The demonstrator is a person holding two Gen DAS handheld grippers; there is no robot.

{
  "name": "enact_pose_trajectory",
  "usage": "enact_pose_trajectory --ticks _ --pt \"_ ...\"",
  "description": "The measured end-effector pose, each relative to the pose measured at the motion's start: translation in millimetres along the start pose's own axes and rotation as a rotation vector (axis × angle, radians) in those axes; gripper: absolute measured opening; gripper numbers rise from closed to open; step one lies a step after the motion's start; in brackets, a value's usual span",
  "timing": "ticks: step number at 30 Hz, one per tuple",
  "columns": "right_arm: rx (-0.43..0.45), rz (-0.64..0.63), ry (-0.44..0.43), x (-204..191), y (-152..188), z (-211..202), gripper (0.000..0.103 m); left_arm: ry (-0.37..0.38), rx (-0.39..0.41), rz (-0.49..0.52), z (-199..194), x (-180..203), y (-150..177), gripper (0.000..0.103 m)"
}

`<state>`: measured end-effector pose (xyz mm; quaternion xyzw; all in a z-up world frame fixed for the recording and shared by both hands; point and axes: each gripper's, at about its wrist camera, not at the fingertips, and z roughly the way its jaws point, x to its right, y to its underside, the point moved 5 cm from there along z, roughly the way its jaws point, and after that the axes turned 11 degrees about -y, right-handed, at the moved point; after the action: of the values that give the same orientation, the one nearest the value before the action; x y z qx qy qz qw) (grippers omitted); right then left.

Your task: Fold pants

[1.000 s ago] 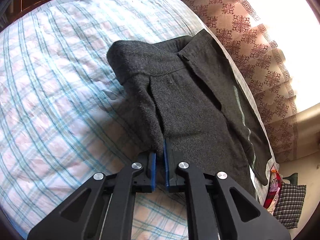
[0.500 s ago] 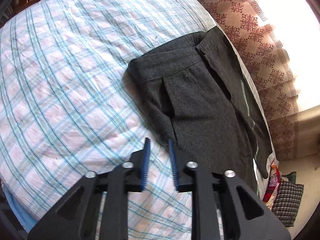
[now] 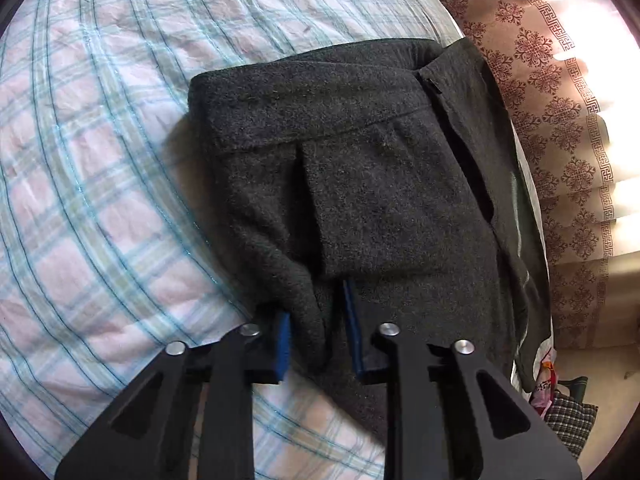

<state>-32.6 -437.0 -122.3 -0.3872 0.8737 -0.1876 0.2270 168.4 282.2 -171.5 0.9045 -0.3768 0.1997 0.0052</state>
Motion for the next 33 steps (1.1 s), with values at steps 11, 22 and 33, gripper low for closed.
enact_pose_trajectory --ticks 11,22,33 --pt "0.079 -0.073 0.17 30.1 -10.3 -33.0 0.011 -0.069 0.173 0.019 -82.6 -31.0 8.2 0.0" --pt "0.114 -0.378 -0.056 -97.7 -0.9 -15.7 0.08 -0.236 0.355 0.465 -72.0 56.4 38.9 0.073" --pt "0.005 -0.646 -0.246 -244.3 36.3 38.3 0.08 -0.253 0.354 0.818 -12.6 175.8 82.5 0.101"
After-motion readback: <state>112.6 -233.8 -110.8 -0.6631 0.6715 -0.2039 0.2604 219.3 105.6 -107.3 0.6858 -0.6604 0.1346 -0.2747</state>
